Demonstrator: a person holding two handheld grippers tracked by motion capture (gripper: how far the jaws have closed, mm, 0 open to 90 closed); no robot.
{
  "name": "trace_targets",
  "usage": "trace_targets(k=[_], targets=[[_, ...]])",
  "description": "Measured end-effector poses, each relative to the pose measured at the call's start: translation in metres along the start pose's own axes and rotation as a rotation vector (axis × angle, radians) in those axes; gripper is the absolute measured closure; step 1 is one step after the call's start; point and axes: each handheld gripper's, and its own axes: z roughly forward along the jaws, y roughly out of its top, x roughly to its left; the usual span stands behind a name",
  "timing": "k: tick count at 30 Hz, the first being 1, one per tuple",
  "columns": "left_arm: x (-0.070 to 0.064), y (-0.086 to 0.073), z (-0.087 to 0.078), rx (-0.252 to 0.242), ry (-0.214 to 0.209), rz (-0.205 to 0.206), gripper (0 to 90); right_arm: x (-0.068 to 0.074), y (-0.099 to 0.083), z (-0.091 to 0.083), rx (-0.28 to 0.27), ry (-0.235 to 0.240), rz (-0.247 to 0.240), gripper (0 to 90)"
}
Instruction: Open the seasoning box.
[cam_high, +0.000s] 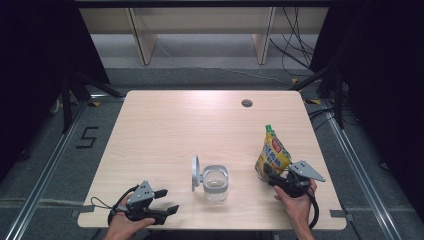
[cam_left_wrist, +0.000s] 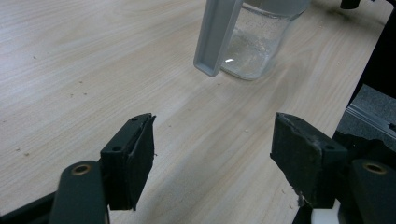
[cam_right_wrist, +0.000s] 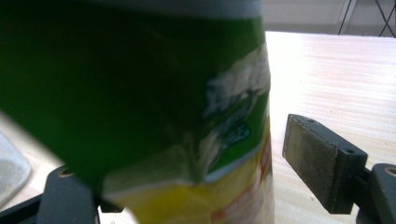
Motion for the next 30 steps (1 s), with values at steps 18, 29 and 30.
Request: trace_targets(k=[18, 29, 30], targets=[[-0.001, -0.001, 0.003, -0.006, -0.012, 0.001, 29.5, -0.003, -0.005, 0.014, -0.031, 0.008, -0.022, 20.5], [-0.002, -0.002, 0.004, 0.013, -0.005, 0.006, 29.6, -0.001, -0.004, 0.020, -0.067, 0.017, -0.008, 31.9], [-0.002, -0.002, 0.004, 0.013, -0.006, 0.007, 29.6, 0.002, -0.002, 0.019, -0.073, 0.014, 0.044, 33.9]])
